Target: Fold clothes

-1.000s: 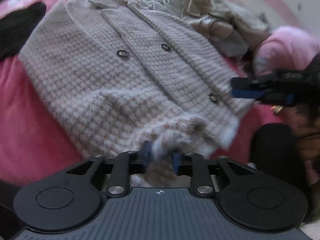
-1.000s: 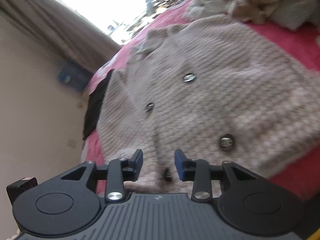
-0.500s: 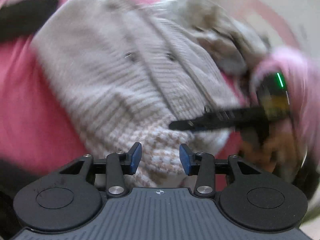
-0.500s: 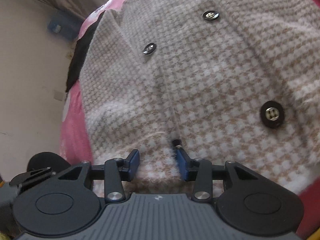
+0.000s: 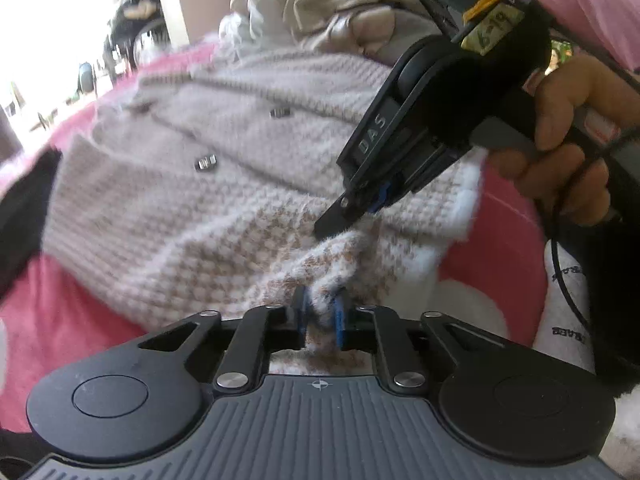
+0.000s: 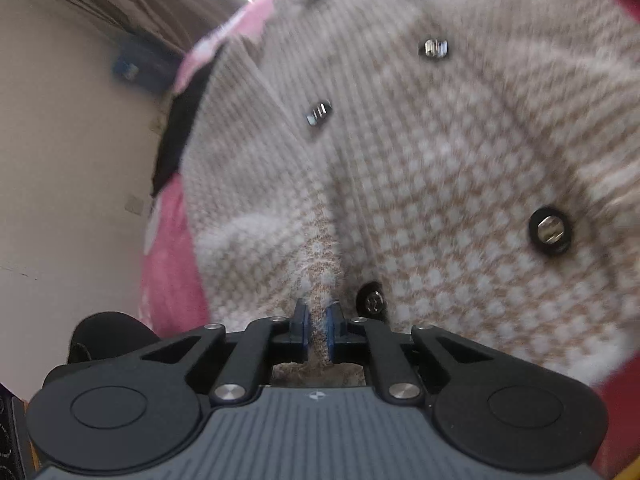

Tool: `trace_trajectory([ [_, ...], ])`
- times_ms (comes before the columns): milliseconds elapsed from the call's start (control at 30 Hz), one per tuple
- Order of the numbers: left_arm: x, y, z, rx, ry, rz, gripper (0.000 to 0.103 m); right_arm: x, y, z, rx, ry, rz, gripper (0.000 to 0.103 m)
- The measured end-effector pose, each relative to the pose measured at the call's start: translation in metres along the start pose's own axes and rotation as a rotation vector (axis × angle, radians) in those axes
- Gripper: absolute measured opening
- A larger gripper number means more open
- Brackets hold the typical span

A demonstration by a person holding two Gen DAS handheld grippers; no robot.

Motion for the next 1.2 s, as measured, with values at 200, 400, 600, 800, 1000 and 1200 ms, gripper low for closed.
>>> trace_trajectory([
  [200,0.000,-0.012,-0.002,-0.060,0.004,-0.027,0.009,-0.013,0.001,0.010,-0.065,-0.008,0.048,0.009],
  [400,-0.005,-0.015,-0.001,-0.095,0.015,-0.057,0.009,-0.019,0.004,0.010,-0.076,-0.015,0.045,0.009],
  [600,-0.016,-0.013,-0.014,-0.126,0.080,-0.091,0.009,-0.028,-0.001,-0.017,-0.116,0.043,0.055,0.010],
  [800,-0.016,-0.006,0.000,-0.219,0.107,-0.060,0.018,-0.029,0.008,-0.008,-0.172,0.074,0.142,0.026],
  [1000,0.002,0.032,0.022,-0.255,0.044,0.090,0.022,-0.012,0.029,0.036,-0.186,-0.038,0.263,0.024],
  [1200,0.017,0.050,-0.033,-0.100,0.089,0.136,0.023,0.012,0.055,-0.006,-0.161,-0.054,0.338,0.022],
])
Point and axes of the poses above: each gripper's, at about its wrist camera, not at the fingertips, and z roughly against the way its jaws point, y to its left, x to its top, the point moved 5 cm from there along -z, roughly the way its jaws point, and after that the axes turned 7 degrees about x, right-handed, at the moved point
